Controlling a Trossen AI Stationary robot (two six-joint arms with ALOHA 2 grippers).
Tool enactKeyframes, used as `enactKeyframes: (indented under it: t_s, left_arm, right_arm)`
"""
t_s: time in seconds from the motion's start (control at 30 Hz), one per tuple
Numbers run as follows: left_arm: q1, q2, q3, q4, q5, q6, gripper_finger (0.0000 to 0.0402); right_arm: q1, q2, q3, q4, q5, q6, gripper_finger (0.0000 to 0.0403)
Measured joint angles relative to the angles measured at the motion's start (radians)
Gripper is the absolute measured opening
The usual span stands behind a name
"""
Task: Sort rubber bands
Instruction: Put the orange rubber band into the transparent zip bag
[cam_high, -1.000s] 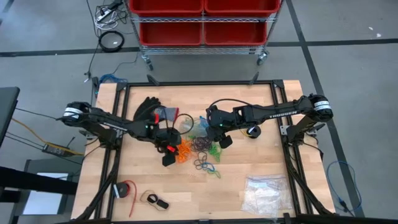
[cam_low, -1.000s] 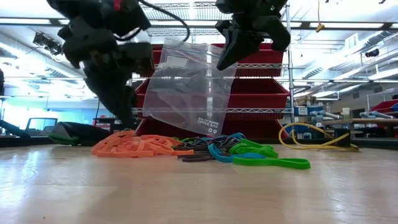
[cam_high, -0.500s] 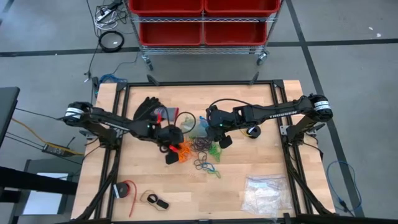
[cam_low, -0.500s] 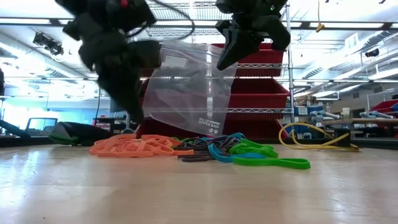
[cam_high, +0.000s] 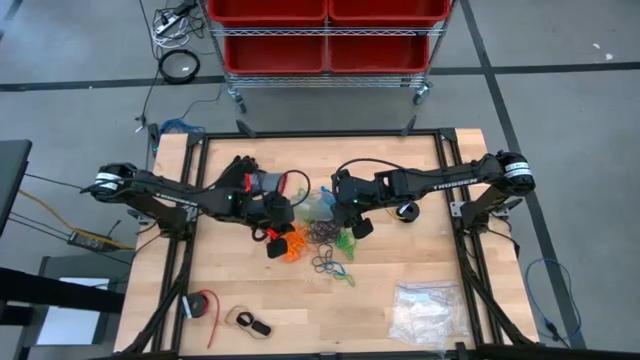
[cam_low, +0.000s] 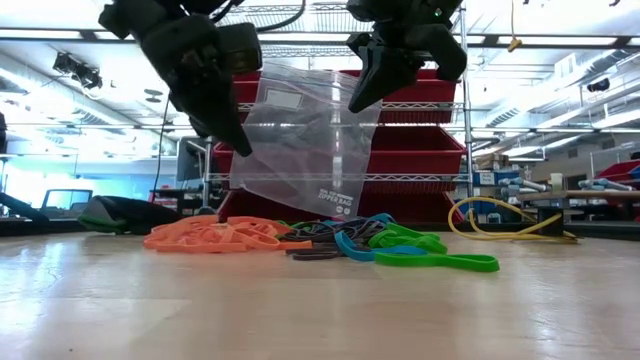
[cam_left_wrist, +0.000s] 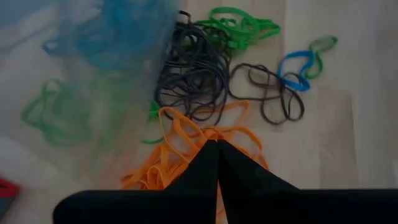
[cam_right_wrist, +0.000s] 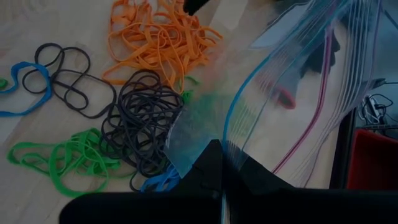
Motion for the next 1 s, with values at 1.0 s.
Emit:
enactKeyframes:
  t_s: [1.0]
  left_arm:
    - [-0.045,0.0,-0.159,-0.05,0.132,-0.03,0.0066]
  right_arm:
    - [0.004,0.0,0.0,0.0,-0.001,0.021,0.0]
